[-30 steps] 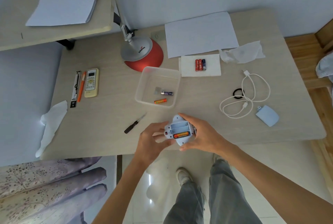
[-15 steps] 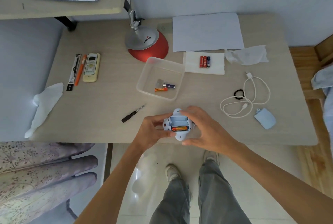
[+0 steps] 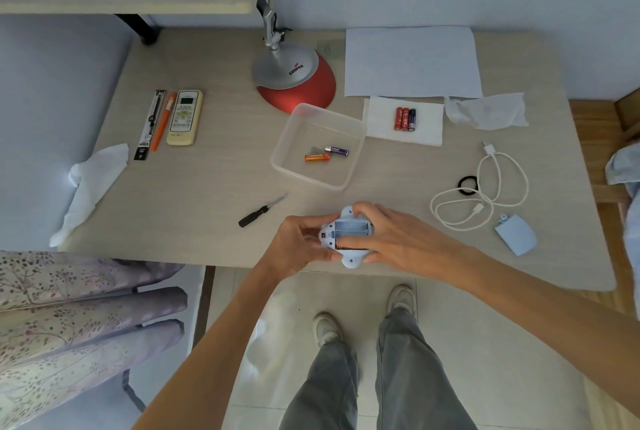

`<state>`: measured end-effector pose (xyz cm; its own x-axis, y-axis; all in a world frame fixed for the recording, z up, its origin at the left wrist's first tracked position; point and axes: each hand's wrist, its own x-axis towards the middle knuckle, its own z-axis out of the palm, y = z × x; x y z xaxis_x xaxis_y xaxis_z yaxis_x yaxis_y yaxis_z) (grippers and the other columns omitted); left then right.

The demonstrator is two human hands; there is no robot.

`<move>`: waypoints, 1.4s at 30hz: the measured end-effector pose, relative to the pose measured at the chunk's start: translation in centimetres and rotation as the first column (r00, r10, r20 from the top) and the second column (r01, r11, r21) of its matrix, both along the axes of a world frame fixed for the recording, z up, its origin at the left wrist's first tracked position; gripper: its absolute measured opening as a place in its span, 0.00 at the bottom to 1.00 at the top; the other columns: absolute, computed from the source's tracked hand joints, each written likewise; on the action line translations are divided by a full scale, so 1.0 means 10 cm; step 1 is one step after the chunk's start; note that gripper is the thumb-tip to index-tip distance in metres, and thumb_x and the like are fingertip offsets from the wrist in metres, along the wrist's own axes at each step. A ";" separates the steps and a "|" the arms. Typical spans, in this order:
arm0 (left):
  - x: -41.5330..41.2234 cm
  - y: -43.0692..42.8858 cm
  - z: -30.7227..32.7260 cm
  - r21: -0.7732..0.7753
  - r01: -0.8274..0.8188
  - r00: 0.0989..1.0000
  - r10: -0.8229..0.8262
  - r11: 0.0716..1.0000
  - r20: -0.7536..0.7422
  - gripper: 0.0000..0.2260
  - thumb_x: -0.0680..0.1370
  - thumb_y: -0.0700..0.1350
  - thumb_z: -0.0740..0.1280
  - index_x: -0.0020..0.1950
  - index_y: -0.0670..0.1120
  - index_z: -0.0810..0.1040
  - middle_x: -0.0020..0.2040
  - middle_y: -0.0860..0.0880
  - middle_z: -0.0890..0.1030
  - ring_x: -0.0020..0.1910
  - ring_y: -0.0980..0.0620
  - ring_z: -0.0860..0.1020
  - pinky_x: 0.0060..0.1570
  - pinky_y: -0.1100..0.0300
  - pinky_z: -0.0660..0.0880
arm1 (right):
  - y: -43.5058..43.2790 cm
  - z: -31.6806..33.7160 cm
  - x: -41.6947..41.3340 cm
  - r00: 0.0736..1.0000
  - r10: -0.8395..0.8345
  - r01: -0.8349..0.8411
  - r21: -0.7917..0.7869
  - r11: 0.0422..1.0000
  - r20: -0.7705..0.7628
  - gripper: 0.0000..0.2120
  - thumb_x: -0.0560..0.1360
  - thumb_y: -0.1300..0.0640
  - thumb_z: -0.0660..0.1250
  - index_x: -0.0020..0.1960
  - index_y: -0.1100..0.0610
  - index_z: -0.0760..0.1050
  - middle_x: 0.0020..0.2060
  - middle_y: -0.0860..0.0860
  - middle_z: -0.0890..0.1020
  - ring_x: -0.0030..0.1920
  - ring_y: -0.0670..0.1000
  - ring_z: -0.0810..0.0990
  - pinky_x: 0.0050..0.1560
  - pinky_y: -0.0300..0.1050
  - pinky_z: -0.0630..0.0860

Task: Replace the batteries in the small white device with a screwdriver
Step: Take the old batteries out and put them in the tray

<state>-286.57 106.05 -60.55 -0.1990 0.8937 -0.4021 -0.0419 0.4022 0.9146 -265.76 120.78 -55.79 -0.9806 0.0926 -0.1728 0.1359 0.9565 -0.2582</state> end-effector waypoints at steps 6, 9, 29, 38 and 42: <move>-0.01 0.00 -0.01 0.001 0.020 1.000 -0.020 1.000 -0.012 0.33 0.67 0.33 0.84 0.71 0.43 0.82 0.60 0.47 0.88 0.61 0.44 0.86 0.63 0.50 0.83 | 0.04 -0.02 -0.03 1.000 0.017 -0.017 0.006 1.000 -0.004 0.31 0.77 0.59 0.77 0.76 0.44 0.71 0.70 0.56 0.72 0.58 0.58 0.80 0.44 0.52 0.84; -0.02 0.01 0.00 -0.007 0.029 0.999 -0.029 1.000 -0.016 0.33 0.67 0.33 0.84 0.71 0.44 0.82 0.59 0.48 0.88 0.60 0.45 0.86 0.63 0.50 0.83 | 0.05 -0.03 -0.03 1.000 0.012 -0.013 -0.022 1.000 -0.020 0.30 0.77 0.58 0.77 0.76 0.48 0.71 0.70 0.56 0.73 0.55 0.58 0.81 0.42 0.53 0.84; -0.02 0.03 -0.03 -0.025 0.022 1.000 -0.022 0.999 -0.013 0.33 0.65 0.31 0.84 0.69 0.44 0.83 0.58 0.48 0.89 0.59 0.45 0.87 0.59 0.57 0.83 | 0.07 -0.02 0.01 1.000 0.021 -0.022 -0.035 0.999 -0.022 0.25 0.85 0.51 0.68 0.79 0.47 0.65 0.74 0.55 0.69 0.60 0.60 0.80 0.50 0.56 0.83; -0.03 0.02 -0.02 -0.032 0.013 1.000 -0.013 0.999 0.011 0.33 0.66 0.34 0.85 0.70 0.45 0.83 0.60 0.46 0.88 0.60 0.43 0.86 0.64 0.46 0.82 | -0.17 -0.24 0.15 0.918 -0.352 0.293 -0.284 0.913 -0.184 0.18 0.81 0.43 0.73 0.68 0.48 0.82 0.63 0.50 0.73 0.57 0.50 0.76 0.48 0.50 0.82; -0.03 0.03 0.00 -0.019 0.021 1.000 -0.021 1.000 -0.003 0.32 0.67 0.33 0.84 0.70 0.43 0.82 0.60 0.47 0.88 0.59 0.46 0.87 0.62 0.52 0.83 | -0.33 -0.38 0.02 0.857 -0.466 0.372 -0.362 0.855 -0.220 0.13 0.79 0.44 0.75 0.59 0.49 0.88 0.57 0.47 0.76 0.55 0.50 0.73 0.49 0.47 0.77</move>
<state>-286.84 106.35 -60.57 -0.1813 0.8897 -0.4189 -0.0307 0.4206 0.9067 -265.56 117.47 -59.57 -0.8677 0.4965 0.0260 0.3796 0.6953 -0.6103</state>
